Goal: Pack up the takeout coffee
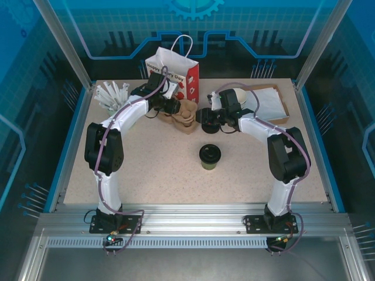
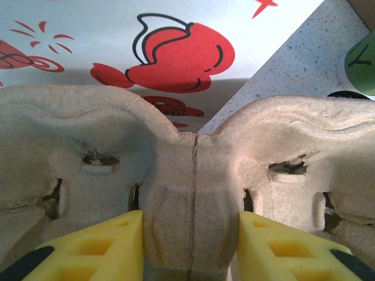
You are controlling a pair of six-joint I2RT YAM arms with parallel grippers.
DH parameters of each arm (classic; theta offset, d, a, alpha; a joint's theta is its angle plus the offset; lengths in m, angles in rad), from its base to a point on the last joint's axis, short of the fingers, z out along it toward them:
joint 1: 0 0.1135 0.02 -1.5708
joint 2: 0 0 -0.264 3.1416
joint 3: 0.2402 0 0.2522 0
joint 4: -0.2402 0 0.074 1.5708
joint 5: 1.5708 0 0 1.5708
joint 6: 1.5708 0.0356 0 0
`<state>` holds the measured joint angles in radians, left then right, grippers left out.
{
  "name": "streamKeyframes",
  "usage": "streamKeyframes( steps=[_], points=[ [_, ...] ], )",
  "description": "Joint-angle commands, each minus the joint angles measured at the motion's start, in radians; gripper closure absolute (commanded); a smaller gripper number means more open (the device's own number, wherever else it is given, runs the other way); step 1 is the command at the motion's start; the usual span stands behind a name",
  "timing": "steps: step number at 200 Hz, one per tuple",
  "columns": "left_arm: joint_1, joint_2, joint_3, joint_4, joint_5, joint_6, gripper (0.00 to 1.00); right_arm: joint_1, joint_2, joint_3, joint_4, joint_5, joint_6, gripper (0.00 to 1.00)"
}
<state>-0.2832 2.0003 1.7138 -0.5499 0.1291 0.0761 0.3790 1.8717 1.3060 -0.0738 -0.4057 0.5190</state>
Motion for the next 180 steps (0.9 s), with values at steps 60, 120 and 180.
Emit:
streamKeyframes(
  steps=[60, 120, 180],
  points=[
    [0.012, -0.037, 0.027, -0.045, 0.021, -0.033, 0.59, -0.022, 0.03, -0.013, 0.041, -0.028, 0.017, 0.57],
    [0.012, -0.064, 0.013, -0.014, -0.025, -0.011, 0.58, -0.022, 0.005, -0.019, 0.017, -0.025, -0.005, 0.58],
    [0.006, -0.112, -0.03, 0.03, -0.047, -0.002, 0.58, -0.022, -0.054, -0.024, -0.037, -0.018, -0.047, 0.58]
  ],
)
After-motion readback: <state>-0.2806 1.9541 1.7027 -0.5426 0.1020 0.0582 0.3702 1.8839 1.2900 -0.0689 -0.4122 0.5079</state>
